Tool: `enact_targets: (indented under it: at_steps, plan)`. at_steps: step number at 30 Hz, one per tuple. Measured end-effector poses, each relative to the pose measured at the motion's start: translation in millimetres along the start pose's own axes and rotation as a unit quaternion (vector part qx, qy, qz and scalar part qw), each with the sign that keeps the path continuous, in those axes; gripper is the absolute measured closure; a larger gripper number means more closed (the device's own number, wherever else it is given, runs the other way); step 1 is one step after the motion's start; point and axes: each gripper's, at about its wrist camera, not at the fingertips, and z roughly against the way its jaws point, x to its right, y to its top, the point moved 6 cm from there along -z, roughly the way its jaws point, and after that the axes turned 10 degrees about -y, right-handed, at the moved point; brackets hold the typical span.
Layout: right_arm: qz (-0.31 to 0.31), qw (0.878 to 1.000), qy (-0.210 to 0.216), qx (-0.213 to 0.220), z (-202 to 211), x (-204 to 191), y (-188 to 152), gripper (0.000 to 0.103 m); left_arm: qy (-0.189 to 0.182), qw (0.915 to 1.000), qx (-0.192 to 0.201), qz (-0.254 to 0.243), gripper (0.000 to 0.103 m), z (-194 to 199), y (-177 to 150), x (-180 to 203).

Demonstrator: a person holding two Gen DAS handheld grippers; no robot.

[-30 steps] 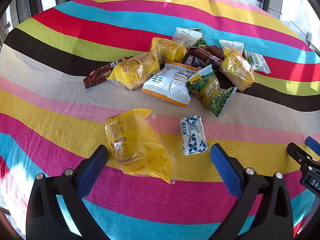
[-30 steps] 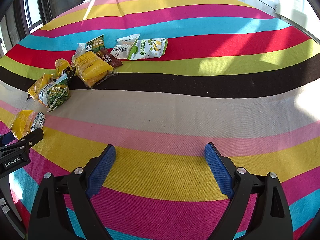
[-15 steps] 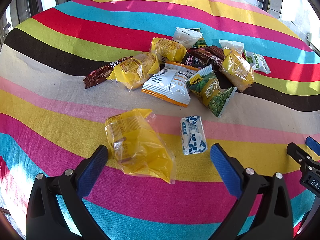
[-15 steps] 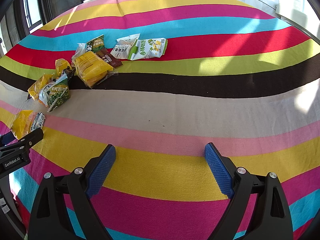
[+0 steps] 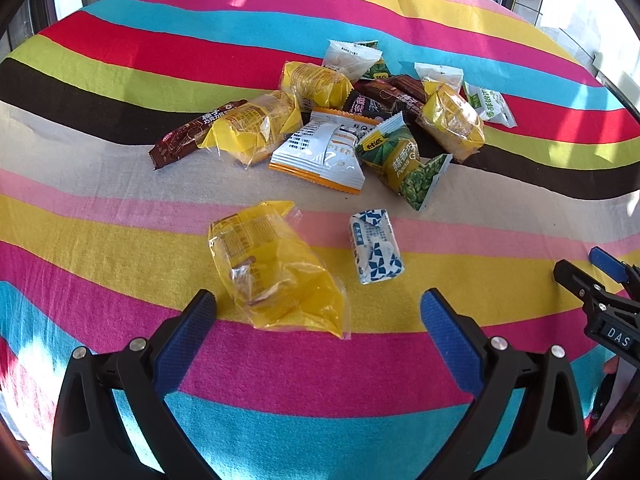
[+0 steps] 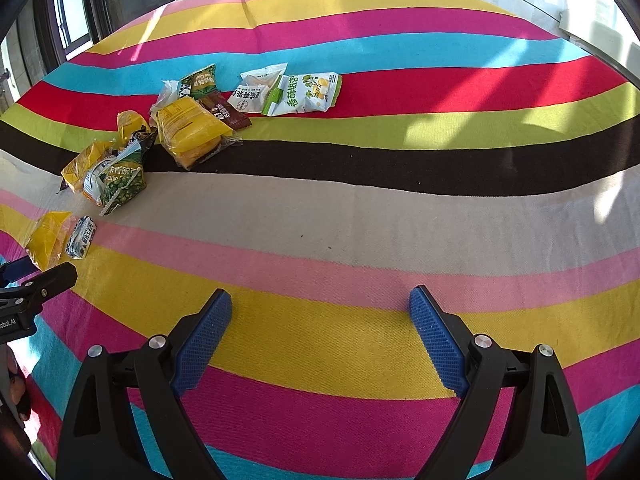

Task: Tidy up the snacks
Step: 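Grasp a yellow bread bag with the left tool while the right tool grasps another yellow bag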

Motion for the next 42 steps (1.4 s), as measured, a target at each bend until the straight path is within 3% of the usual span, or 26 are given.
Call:
enact_targets:
  at_steps: [2,4,7,11,16,18,20,25,29,32,34,35,37,38,42]
  plan:
    - [0.013,1.000,0.009,0.001,3,4,-3,0.016,-0.013,0.9987,0.021,0.045,0.001,11,-1,-19]
    - [0.024,0.999,0.022,-0.006,3,1,0,0.016,0.008,0.9962,0.050,0.071,0.001,25,1,-43]
    - [0.011,0.996,0.087,-0.013,4,-13,16,0.016,0.034,0.9934,0.061,0.091,0.001,34,3,-71]
    - [0.015,0.994,0.104,0.000,-9,-44,55,0.016,0.064,0.9896,0.084,0.097,0.001,44,8,-90]
    - [-0.048,0.991,0.118,-0.039,-40,-76,90,0.012,0.081,0.9867,0.105,0.094,0.001,50,5,-94]
    - [-0.094,0.984,0.142,-0.056,-43,-86,99,0.013,0.079,0.9860,0.115,0.092,0.001,55,4,-93]
    - [-0.117,0.983,0.131,-0.057,-44,-97,106,0.013,0.074,0.9856,0.123,0.089,0.001,57,3,-92]
    - [-0.070,0.995,0.075,-0.021,-41,-117,116,0.013,0.066,0.9875,0.119,0.079,0.001,55,2,-87]
    - [-0.047,0.996,0.068,-0.020,-50,-110,121,0.013,0.068,0.9904,0.109,0.051,0.001,52,4,-77]
    - [-0.003,0.997,0.068,-0.035,-63,-107,119,0.012,0.084,0.9936,0.073,0.017,0.001,34,11,-67]
    - [0.046,0.996,0.077,-0.001,-59,-112,116,0.019,0.085,0.9956,0.038,0.002,0.002,16,15,-63]
    - [0.071,0.993,0.088,0.014,-53,-114,112,0.047,0.076,0.9967,0.030,0.001,0.007,9,16,-61]
    - [0.089,0.992,0.085,0.040,-40,-110,104,0.050,0.068,0.9970,0.036,0.004,0.056,7,21,-59]
    - [0.096,0.991,0.079,0.053,-31,-106,99,0.050,0.069,0.9969,0.038,0.003,0.063,6,23,-58]
    - [0.068,0.991,0.094,0.073,0,-78,74,0.050,0.055,0.9975,0.042,-0.010,0.065,5,30,-42]
